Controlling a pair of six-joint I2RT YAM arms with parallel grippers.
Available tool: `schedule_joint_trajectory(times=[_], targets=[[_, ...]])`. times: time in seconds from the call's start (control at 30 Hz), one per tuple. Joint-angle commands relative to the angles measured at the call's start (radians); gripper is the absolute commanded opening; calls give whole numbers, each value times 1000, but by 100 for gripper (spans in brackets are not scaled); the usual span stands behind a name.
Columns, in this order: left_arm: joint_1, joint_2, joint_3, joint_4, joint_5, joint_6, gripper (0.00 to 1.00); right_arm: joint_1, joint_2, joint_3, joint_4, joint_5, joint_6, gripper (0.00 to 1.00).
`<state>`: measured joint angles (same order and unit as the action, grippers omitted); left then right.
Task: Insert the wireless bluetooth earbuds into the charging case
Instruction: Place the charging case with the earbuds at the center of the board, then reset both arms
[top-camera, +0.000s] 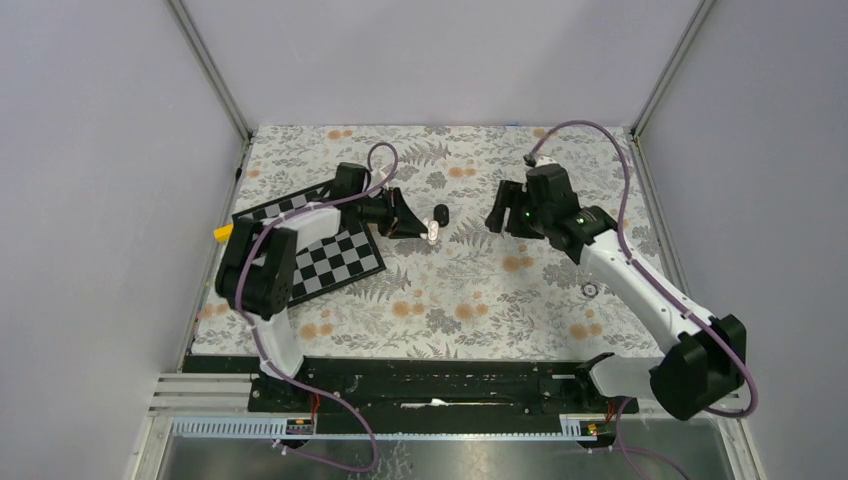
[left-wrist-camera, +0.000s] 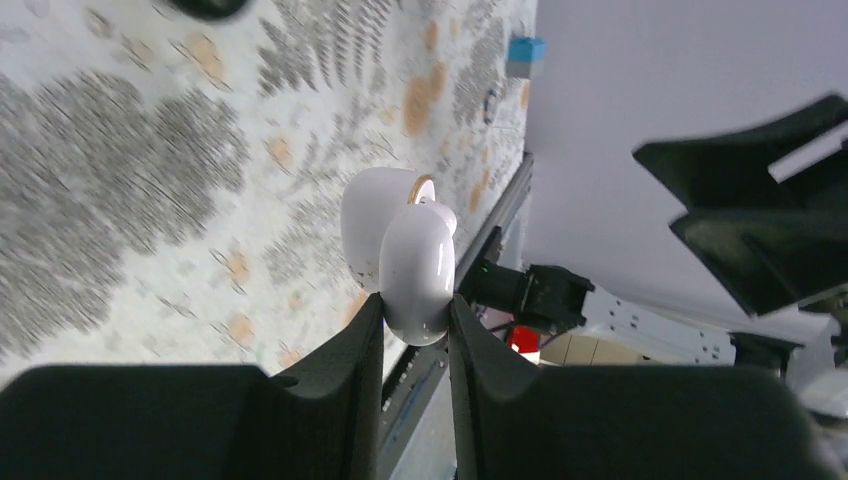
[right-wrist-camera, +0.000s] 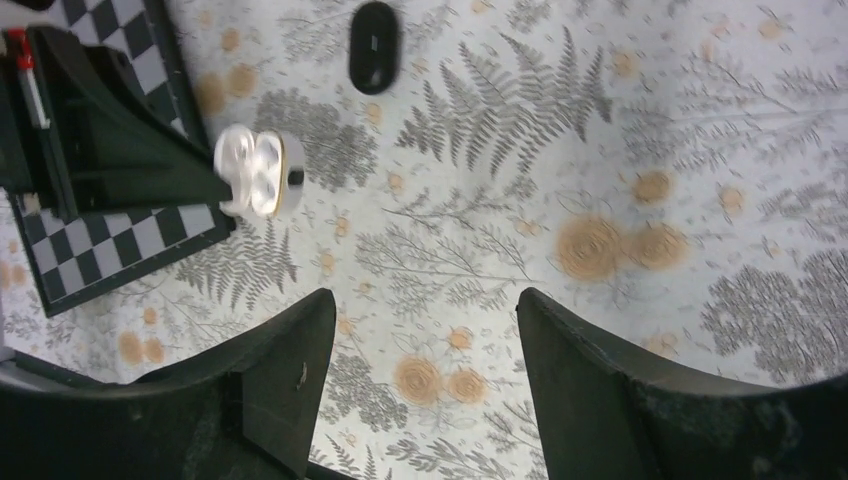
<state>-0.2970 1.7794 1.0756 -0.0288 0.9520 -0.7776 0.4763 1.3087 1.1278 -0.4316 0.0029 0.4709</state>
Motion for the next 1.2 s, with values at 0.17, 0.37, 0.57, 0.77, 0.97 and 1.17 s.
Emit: schedule_joint_trajectory(times=[0.17, 0.37, 0.57, 0.77, 0.97, 1.17], targets=[[2, 205, 140, 50, 1, 66, 0, -57, -154, -123, 23, 48, 40, 76], [2, 254, 129, 35, -30, 98, 0, -58, -133, -105, 33, 17, 45, 76], [2, 275, 160, -83, -94, 181, 0, -58, -128, -105, 40, 3, 47, 77], [2, 267, 181, -128, -126, 205, 12, -59, -137, -123, 56, -26, 63, 77], [2, 223, 201, -193, -175, 231, 62, -58, -136, -116, 57, -29, 58, 77], [2, 120, 197, -243, -252, 231, 71, -57, -106, -100, 34, -15, 58, 86]])
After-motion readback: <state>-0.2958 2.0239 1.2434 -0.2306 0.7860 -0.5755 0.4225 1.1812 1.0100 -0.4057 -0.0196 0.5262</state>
